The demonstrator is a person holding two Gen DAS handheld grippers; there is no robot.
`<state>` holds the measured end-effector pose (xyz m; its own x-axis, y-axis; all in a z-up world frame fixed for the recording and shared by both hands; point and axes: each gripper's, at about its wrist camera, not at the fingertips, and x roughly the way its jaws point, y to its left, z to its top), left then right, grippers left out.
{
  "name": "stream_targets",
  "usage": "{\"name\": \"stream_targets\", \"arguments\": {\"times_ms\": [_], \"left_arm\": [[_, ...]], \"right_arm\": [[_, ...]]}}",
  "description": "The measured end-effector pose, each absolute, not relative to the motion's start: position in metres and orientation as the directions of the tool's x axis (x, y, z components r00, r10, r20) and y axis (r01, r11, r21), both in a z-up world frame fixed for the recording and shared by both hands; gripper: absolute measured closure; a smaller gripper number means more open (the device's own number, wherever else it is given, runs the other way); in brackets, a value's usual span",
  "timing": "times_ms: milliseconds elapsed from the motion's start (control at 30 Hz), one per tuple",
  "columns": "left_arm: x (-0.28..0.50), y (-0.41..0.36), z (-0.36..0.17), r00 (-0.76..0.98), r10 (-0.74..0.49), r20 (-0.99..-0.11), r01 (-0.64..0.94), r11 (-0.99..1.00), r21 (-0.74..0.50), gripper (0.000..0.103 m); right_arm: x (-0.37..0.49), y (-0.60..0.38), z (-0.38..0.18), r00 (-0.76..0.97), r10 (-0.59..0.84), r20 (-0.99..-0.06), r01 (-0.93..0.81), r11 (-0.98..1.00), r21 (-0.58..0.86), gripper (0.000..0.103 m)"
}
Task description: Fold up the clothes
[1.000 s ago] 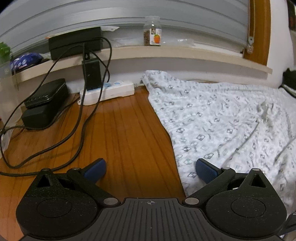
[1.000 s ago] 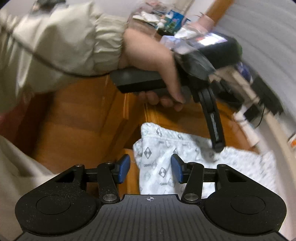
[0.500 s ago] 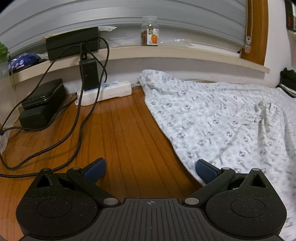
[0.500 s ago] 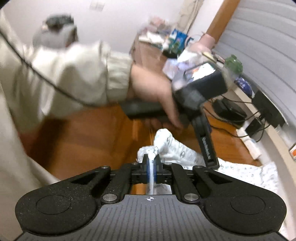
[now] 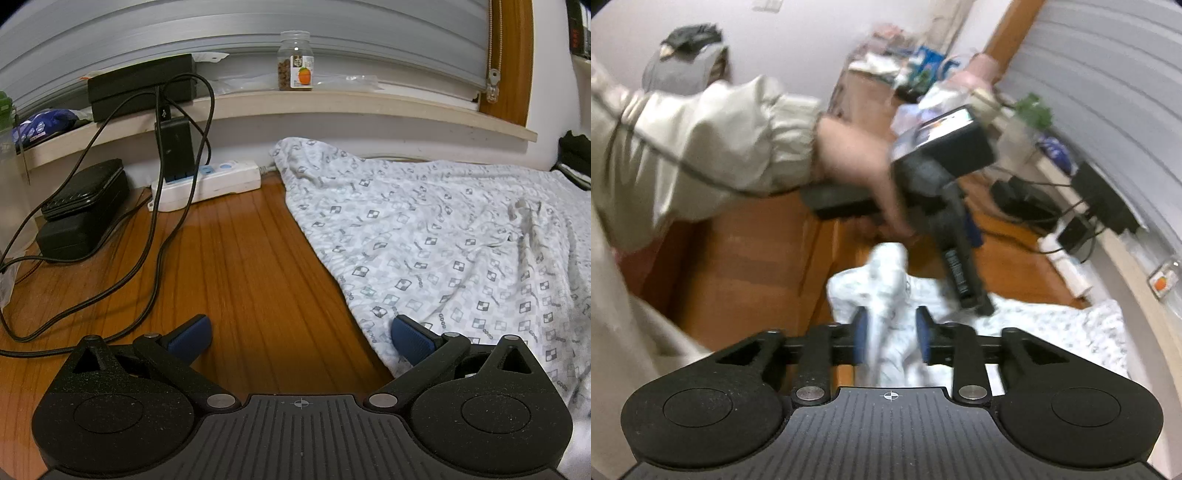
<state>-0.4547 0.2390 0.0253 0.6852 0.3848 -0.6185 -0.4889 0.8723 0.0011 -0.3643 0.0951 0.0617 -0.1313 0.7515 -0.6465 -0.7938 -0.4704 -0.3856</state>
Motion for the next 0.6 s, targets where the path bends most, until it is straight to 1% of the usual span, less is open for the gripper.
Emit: {"name": "stream_targets", "arguments": {"times_ms": [100,200,333,467,533,567,600], "left_arm": [[-0.455,0.239,0.026,0.685,0.384,-0.619,-0.489,0.873,0.000,0.000],[-0.456,0.239,0.026,0.686,0.385,-0.617,-0.491,0.871,-0.002,0.000],[-0.456,0.238,0.026,0.684,0.389,-0.617,-0.493,0.870,0.002,0.000],[-0.455,0.239,0.026,0.682,0.387,-0.621,-0.492,0.871,0.002,0.000],[-0.454,0.240,0.026,0.681,0.387,-0.621,-0.492,0.871,0.003,0.000],[-0.454,0.240,0.026,0.682,0.387,-0.621,-0.492,0.870,0.002,0.000],[-0.454,0.239,0.026,0.682,0.387,-0.621,-0.492,0.870,0.002,0.000]], "right_arm": [[-0.372,0.096,0.052,-0.116,0.737,-0.666,-0.773,-0.487,-0.405,0.072],[-0.369,0.097,0.049,-0.123,0.726,-0.677,-0.781,-0.491,-0.385,0.071],[-0.366,0.096,0.047,-0.136,0.724,-0.677,-0.788,-0.493,-0.369,0.063],[-0.377,0.092,0.038,-0.150,0.717,-0.681,-0.757,-0.526,-0.387,0.061],[-0.386,0.092,0.031,-0.145,0.717,-0.682,-0.740,-0.536,-0.407,0.058],[-0.391,0.092,0.027,-0.130,0.721,-0.680,-0.726,-0.537,-0.431,0.054],[-0.397,0.093,0.022,-0.106,0.731,-0.675,-0.706,-0.533,-0.466,0.054]]}}
